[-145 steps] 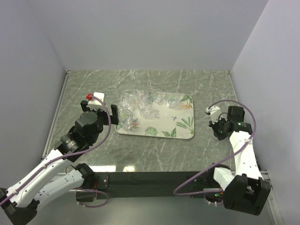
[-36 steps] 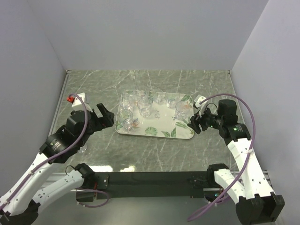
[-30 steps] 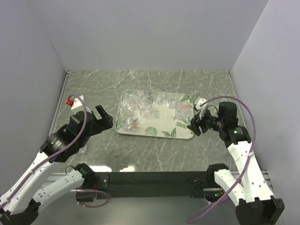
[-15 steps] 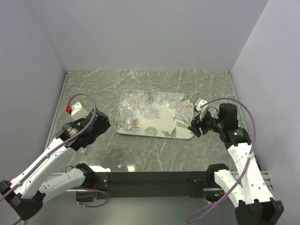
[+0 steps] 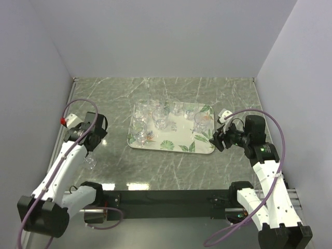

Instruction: Place the glasses into the tray

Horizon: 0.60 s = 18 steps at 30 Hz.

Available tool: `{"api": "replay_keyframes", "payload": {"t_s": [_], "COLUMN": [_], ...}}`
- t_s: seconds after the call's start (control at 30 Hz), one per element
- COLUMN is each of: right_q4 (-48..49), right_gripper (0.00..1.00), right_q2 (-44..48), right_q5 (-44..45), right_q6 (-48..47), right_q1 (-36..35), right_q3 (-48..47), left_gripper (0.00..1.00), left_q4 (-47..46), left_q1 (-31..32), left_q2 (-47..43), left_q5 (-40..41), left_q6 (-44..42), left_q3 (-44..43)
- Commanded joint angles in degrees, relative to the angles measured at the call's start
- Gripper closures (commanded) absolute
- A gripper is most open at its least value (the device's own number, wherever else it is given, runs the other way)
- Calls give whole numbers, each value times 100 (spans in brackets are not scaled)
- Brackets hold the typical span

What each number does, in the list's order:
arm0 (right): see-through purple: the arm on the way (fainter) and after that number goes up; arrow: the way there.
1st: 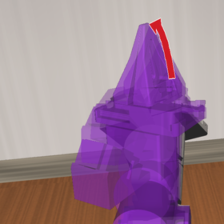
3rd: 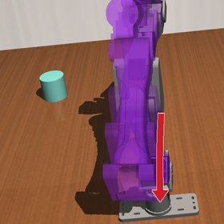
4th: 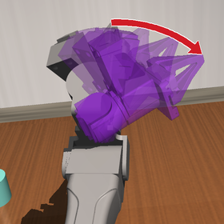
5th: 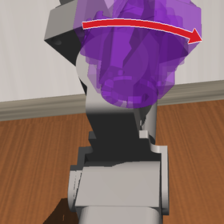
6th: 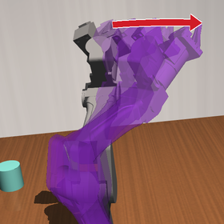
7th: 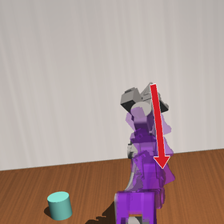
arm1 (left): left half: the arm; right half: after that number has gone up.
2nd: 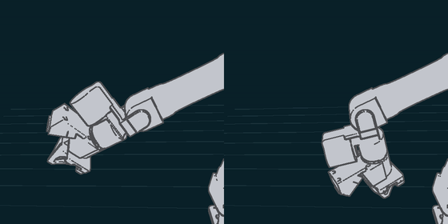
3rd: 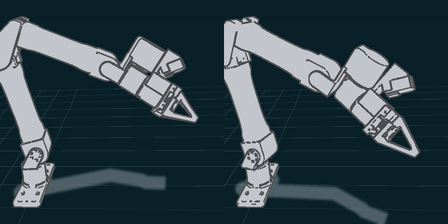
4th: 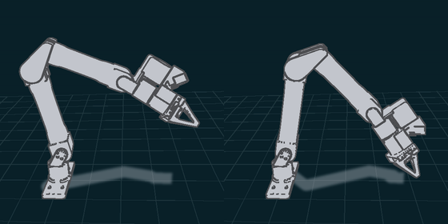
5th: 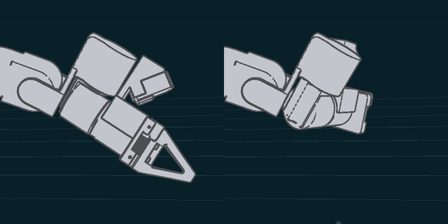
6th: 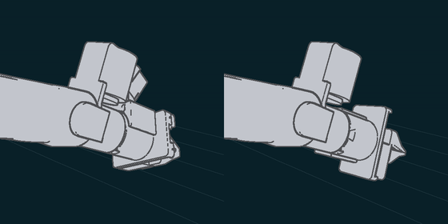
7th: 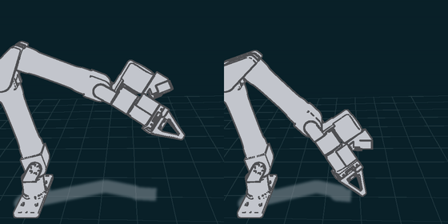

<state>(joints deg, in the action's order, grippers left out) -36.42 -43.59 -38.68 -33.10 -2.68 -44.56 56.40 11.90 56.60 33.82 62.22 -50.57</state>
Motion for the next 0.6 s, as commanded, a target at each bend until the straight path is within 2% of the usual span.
{"api": "replay_keyframes", "payload": {"t_s": [0.0, 0.13, 0.27, 0.37, 0.4, 0.47, 0.5, 0.57], "right_q4": [83, 100, 83, 92, 92, 92, 92, 83], "right_gripper": [30, 30, 30, 30, 30, 30, 30, 30], "right_q2": [53, 62, 70, 97, 105, 123, 123, 141], "right_q5": [-88, -87, -70, -79, -79, -96, -114, -131], "right_q6": [-21, -21, -30, -21, -21, -21, -30, -30], "right_q1": [57, 83, 83, 110, 118, 136, 145, 145], "right_q3": [35, 52, 43, 52, 52, 52, 52, 43], "left_gripper": [9, 10, 14, 27, 38, 49, 61, 72], "left_q4": [-25, 3, -392, -594, -647, -762, -814, -806], "left_q1": [-284, -522, -706, -873, -909, -1014, -1067, -1093], "left_q2": [377, 765, 791, 826, 835, 844, 861, 853], "left_q5": [-78, -235, -604, -868, -938, -1097, -1123, -1150], "left_q6": [80, 159, 45, -60, -95, -157, -218, -262], "left_q3": [99, 222, 477, 565, 591, 679, 697, 671]}}
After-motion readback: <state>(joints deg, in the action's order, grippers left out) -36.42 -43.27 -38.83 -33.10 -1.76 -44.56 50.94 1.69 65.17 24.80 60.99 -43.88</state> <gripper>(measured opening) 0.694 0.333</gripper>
